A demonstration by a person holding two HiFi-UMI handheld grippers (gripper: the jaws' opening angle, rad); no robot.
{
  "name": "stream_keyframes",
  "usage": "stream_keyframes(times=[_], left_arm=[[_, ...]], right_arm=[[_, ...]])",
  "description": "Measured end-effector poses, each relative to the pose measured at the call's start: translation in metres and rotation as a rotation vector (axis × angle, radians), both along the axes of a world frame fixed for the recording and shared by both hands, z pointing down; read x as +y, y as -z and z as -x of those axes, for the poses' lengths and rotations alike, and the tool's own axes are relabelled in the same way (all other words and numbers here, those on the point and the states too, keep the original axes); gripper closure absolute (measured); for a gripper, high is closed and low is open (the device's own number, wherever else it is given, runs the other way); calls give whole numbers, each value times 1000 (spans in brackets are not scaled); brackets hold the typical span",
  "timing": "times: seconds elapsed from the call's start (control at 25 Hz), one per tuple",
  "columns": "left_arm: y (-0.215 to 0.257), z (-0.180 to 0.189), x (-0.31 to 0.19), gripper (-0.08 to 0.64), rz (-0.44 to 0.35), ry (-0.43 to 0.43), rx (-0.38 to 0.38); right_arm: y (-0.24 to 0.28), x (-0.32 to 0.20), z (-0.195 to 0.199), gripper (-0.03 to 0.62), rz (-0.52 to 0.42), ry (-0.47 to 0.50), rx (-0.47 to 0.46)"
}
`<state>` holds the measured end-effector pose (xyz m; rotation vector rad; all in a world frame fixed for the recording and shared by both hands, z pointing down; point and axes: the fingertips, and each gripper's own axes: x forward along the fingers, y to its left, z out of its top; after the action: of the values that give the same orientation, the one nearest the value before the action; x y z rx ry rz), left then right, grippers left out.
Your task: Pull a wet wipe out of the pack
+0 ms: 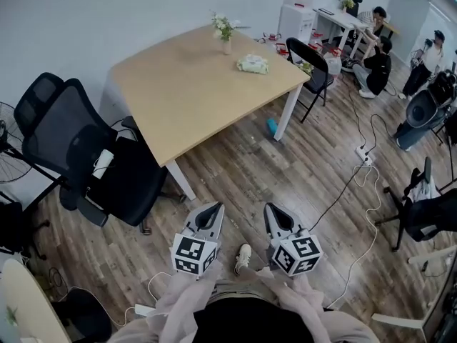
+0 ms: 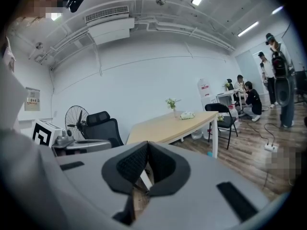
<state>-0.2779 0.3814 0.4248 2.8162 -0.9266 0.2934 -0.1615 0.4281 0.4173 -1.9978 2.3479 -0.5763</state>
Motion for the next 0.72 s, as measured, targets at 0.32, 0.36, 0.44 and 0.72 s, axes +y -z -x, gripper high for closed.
stream_keyframes(times=[0.32,0.36,0.44,0.72], left_arm=[[0,-35,-40,549,-8,8,-6],[-1,-37,-45,549,-9,13,-7],[-3,-41,-56,549,-11,27,-10],[-12,-61,-76,549,5,40,-8]], right_arm=[[-1,-45,-39,580,-8,6,0],[-1,-51,-43,580,-11,7,0],[-2,-62,-50,580,-14,7,0],[-11,-78,-73,580,-4,7,1]])
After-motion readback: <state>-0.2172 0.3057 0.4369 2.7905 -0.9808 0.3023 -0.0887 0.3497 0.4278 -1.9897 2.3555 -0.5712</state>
